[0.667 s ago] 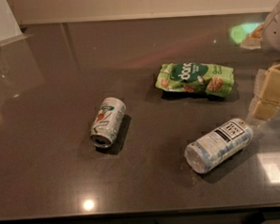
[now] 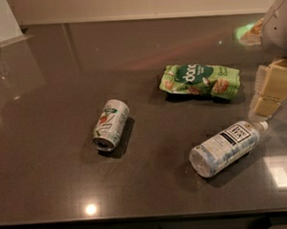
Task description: Place 7up can upright
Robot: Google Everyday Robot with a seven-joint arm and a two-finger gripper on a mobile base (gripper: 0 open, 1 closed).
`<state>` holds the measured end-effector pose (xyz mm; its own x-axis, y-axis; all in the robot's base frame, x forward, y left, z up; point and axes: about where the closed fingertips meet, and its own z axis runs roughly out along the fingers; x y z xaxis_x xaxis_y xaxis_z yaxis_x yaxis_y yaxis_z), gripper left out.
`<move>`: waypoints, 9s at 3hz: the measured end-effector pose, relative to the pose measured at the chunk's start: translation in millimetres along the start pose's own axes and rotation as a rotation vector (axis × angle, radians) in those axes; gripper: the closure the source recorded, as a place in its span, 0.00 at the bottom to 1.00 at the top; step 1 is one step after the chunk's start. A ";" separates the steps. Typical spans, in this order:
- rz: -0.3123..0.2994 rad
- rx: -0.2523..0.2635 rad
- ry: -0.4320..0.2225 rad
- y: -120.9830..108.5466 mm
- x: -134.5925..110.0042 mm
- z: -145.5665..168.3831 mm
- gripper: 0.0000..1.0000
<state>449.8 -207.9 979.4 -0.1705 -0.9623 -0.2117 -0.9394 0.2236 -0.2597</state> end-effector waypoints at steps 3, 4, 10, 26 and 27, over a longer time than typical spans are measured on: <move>-0.391 -0.064 -0.108 -29.0 -77.5 26.9 0.00; -0.577 -0.103 -0.159 -23.4 -112.3 38.3 0.00; -1.226 -0.274 -0.175 28.9 -208.6 139.3 0.00; -0.637 -0.381 -0.380 20.3 -265.4 108.7 1.00; -0.473 -0.406 -0.538 28.6 -262.7 87.8 1.00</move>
Offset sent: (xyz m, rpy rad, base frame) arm 0.0538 0.0694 -0.0011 -0.0161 -0.0110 0.4418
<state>493.9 64.8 944.9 0.3393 -0.7122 -0.6146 -0.9282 -0.3597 -0.0956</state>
